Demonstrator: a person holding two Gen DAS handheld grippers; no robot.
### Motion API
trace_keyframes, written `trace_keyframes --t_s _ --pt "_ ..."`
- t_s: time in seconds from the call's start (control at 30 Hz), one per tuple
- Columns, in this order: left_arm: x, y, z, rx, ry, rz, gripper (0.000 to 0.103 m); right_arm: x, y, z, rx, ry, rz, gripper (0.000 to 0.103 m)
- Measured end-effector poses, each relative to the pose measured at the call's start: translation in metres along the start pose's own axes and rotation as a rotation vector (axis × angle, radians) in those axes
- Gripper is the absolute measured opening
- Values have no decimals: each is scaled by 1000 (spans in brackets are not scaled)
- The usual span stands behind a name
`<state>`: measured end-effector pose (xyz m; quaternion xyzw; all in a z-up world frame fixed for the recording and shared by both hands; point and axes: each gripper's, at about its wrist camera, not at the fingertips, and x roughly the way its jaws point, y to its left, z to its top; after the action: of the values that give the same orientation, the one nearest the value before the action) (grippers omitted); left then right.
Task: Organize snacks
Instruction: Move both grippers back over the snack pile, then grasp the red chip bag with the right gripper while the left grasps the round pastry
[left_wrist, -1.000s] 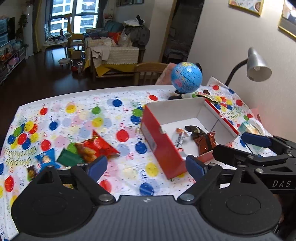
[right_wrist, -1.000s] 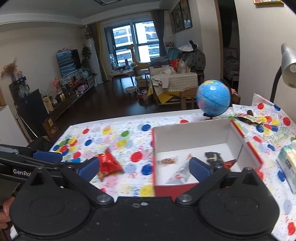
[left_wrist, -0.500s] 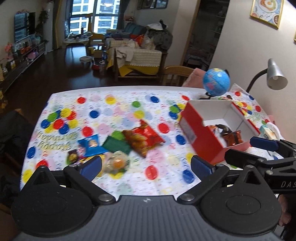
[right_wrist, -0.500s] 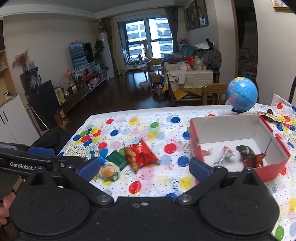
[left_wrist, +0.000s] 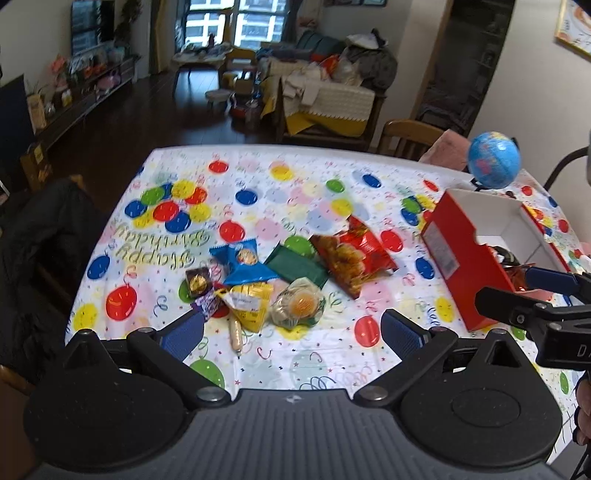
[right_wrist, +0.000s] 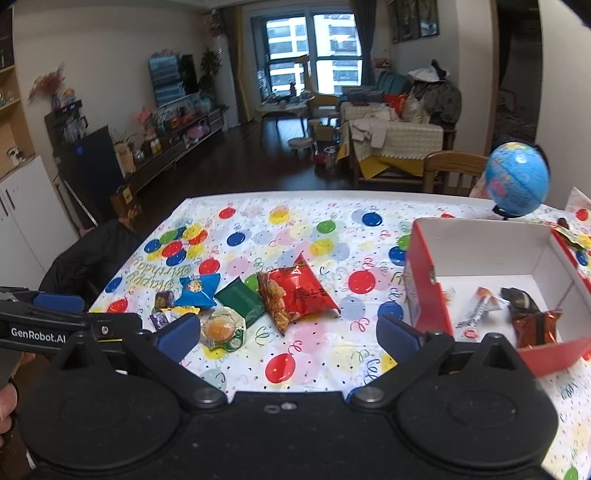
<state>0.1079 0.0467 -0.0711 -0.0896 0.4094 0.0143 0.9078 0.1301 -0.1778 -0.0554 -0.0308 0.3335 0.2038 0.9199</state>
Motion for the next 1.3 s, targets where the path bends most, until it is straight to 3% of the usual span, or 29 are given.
trace_keyframes --t_s 0.27,0.6,0.77,0.97,1.03,1.3 --pt "44 -2 3 -20 64 -23 103 48 -14 14 -64 57 43 101" --pt "85 -15 21 93 54 -39 102 110 -30 29 -149 122 89 99" --pt "111 -25 24 191 103 -67 101 140 -30 32 -174 152 104 99" --pt "138 -33 23 252 168 -73 91 168 -27 32 -204 179 122 99" --pt "145 -34 21 263 192 -73 78 176 -26 31 -213 189 121 99" --pt "161 -39 17 317 215 -63 75 200 -22 27 -229 216 128 99"
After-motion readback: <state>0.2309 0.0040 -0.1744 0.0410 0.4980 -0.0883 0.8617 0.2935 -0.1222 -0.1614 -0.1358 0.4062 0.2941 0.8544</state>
